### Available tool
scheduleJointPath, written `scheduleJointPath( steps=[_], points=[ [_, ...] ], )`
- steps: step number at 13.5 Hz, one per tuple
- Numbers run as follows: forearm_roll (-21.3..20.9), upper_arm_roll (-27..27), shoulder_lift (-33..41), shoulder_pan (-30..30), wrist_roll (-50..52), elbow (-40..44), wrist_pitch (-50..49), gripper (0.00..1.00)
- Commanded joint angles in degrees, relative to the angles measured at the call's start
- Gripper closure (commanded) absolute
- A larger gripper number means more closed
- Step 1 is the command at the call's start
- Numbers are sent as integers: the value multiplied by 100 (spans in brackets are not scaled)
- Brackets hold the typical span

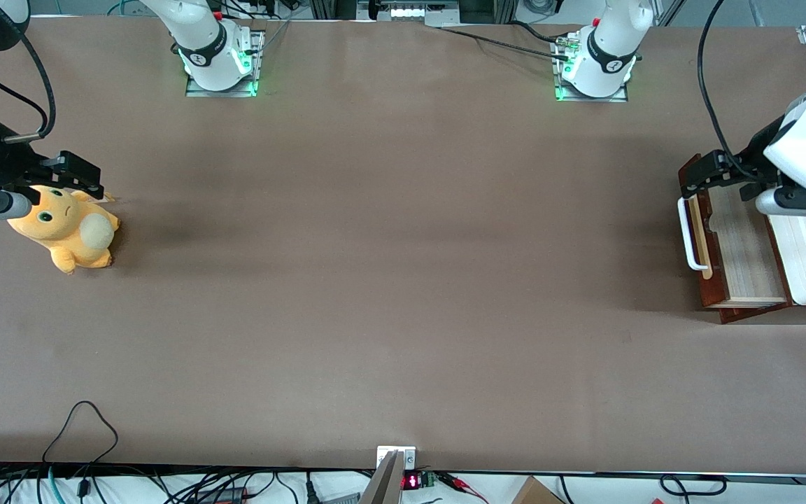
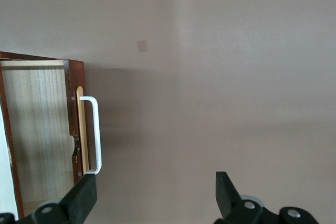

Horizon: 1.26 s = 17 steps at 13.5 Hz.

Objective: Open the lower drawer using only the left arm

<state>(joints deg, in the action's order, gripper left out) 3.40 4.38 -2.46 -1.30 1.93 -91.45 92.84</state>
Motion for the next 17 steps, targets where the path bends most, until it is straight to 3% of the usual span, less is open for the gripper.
scheduleJointPath(
  steps=[1, 6, 8, 17],
  points=[
    [73, 46, 35, -81, -255, 40, -108, 0],
    [47, 19, 35, -81, -79, 171, -152, 0],
    [-582, 107, 0, -20, -105, 206, -143, 0],
    [-313, 107, -9, -72, -53, 382, -152, 0]
  ],
)
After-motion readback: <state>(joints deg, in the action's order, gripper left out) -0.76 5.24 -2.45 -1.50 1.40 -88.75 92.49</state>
